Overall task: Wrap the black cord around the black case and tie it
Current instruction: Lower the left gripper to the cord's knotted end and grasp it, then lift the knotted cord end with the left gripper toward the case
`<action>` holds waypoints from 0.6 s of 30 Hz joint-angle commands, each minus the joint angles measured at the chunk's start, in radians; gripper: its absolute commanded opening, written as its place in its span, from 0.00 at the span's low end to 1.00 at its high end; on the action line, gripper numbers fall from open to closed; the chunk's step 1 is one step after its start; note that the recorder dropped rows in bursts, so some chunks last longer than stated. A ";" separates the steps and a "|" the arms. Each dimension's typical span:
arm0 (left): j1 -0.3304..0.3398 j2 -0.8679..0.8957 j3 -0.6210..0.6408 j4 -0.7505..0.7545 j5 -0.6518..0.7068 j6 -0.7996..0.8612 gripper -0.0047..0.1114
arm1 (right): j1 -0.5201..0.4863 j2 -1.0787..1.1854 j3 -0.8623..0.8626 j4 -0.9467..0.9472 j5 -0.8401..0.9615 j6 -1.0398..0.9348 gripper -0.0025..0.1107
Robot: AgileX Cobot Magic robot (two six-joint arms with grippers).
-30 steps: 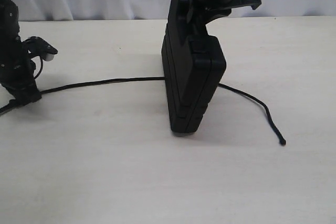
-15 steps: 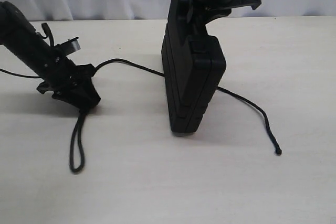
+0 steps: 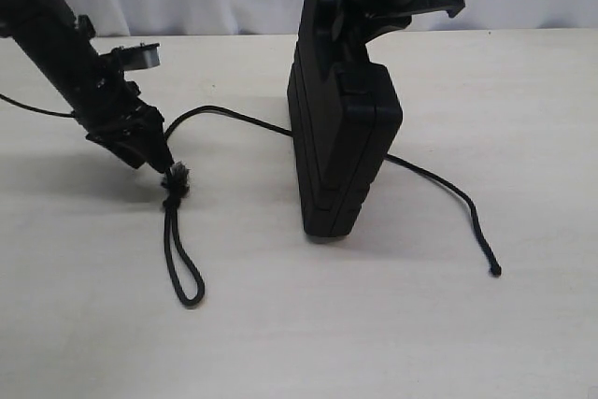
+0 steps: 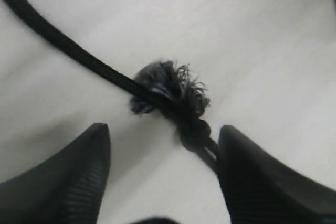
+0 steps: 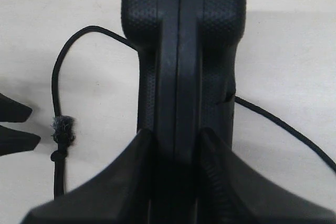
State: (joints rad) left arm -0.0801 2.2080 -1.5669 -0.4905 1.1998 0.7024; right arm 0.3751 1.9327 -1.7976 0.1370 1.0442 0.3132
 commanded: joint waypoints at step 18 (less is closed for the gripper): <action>-0.203 -0.065 -0.012 0.253 0.001 0.924 0.42 | -0.001 -0.010 -0.004 0.009 0.003 -0.009 0.06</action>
State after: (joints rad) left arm -0.2284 2.1492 -1.5757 -0.3894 1.2126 1.5077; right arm 0.3751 1.9327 -1.7976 0.1370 1.0424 0.3132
